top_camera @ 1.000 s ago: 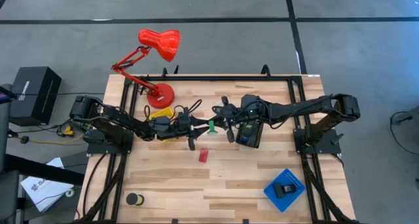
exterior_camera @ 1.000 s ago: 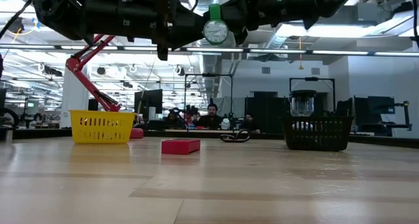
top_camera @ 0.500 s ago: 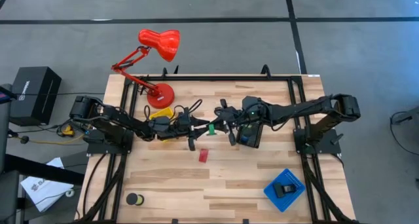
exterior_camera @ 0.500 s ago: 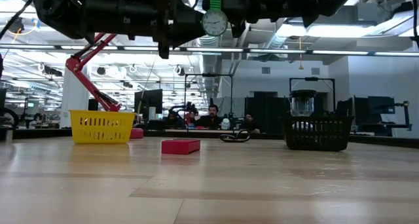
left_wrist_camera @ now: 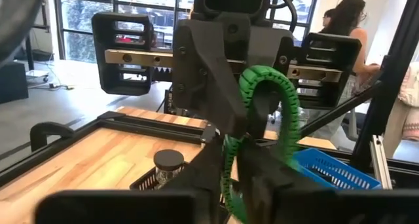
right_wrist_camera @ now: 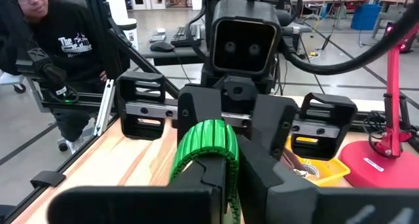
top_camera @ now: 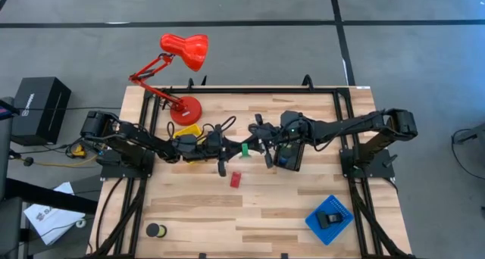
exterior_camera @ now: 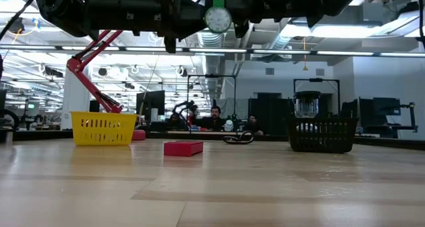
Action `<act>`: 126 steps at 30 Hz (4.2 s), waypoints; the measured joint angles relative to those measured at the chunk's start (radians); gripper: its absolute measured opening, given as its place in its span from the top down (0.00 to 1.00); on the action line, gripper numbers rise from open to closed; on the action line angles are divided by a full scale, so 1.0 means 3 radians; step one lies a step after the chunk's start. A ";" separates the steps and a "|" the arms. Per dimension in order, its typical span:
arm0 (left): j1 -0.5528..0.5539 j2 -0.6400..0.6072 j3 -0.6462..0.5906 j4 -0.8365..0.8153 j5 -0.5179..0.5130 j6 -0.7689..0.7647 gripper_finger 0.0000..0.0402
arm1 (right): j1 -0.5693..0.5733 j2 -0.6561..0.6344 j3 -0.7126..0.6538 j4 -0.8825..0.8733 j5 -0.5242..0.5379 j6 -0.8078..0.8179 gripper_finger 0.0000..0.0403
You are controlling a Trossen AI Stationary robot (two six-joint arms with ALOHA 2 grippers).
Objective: Pick & Place Office items
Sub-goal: Put the green wristwatch into the yellow bin, then put the red digital timer into the blue bin
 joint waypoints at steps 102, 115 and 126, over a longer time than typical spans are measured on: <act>0.0359 -0.1995 -0.0658 -0.4222 -0.0513 -0.1499 0.80 | -0.0280 0.0001 -0.0001 -0.1814 0.0256 0.0117 0.77; 0.0359 -0.1982 -0.0657 -0.4127 -0.0663 -0.1498 0.66 | -0.0280 0.0000 -0.0001 -0.1740 0.0256 0.0116 0.77; 0.0359 -0.2022 -0.0655 -0.3597 -0.0663 -0.1490 0.67 | -0.0268 0.0000 0.0000 -0.1681 0.0255 0.0116 0.77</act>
